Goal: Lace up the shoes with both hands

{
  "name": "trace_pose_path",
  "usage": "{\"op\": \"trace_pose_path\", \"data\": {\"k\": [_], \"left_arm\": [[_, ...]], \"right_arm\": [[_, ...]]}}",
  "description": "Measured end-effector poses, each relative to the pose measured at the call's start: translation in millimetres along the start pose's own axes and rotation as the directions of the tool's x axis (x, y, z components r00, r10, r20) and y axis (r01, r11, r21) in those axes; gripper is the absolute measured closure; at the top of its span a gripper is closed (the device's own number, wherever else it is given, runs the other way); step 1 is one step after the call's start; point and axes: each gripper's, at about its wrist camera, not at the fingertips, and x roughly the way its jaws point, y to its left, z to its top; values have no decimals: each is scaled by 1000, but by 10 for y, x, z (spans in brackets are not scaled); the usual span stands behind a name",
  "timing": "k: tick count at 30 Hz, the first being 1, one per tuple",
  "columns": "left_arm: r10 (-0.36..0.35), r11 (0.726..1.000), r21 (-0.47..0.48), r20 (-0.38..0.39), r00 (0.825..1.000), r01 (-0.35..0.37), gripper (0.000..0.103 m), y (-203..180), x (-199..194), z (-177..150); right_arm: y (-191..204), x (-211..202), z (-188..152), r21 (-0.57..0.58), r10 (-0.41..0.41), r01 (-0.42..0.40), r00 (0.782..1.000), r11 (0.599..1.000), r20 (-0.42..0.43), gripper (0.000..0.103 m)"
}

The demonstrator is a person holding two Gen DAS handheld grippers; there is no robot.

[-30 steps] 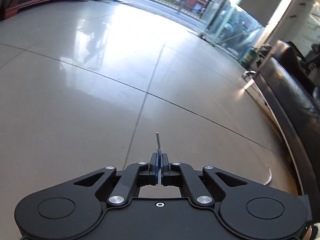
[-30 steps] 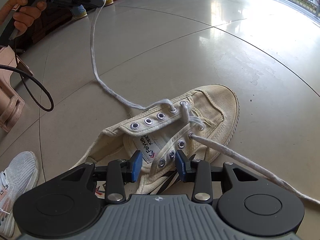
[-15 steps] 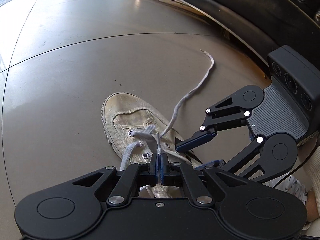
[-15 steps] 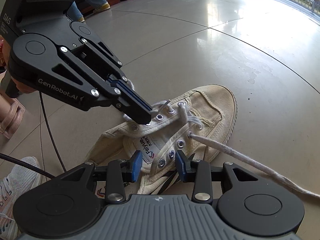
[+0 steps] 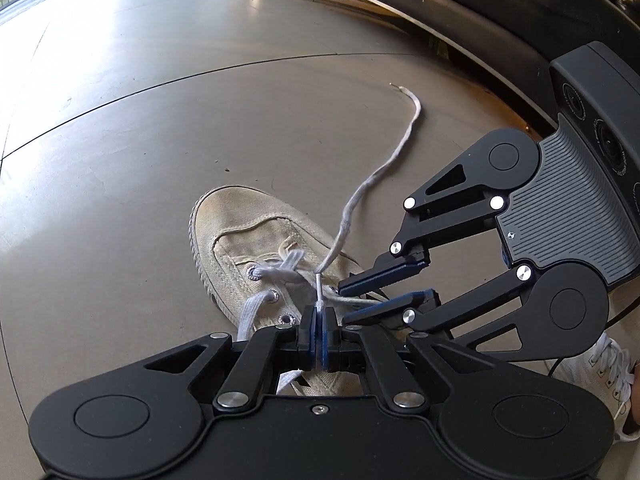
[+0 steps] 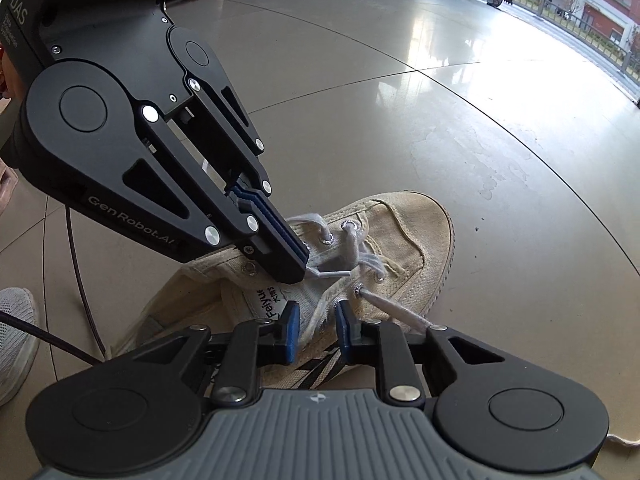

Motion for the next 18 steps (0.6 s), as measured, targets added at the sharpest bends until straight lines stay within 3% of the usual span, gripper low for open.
{"op": "trace_pose_path", "data": {"k": [5, 11, 18], "left_arm": [[23, 996, 89, -17, 1000, -22, 103, -74, -5, -35], [32, 979, 204, -27, 999, -26, 103, -178, 66, -38], [1, 979, 203, -21, 1000, 3, 103, -111, 77, -50]], "right_arm": [[-139, 5, -4, 104, 29, -28, 1000, 994, -5, 96], [-473, 8, -130, 325, 120, -112, 993, 939, -3, 97], [-585, 35, -168, 393, 157, -148, 988, 908, 7, 97]]}}
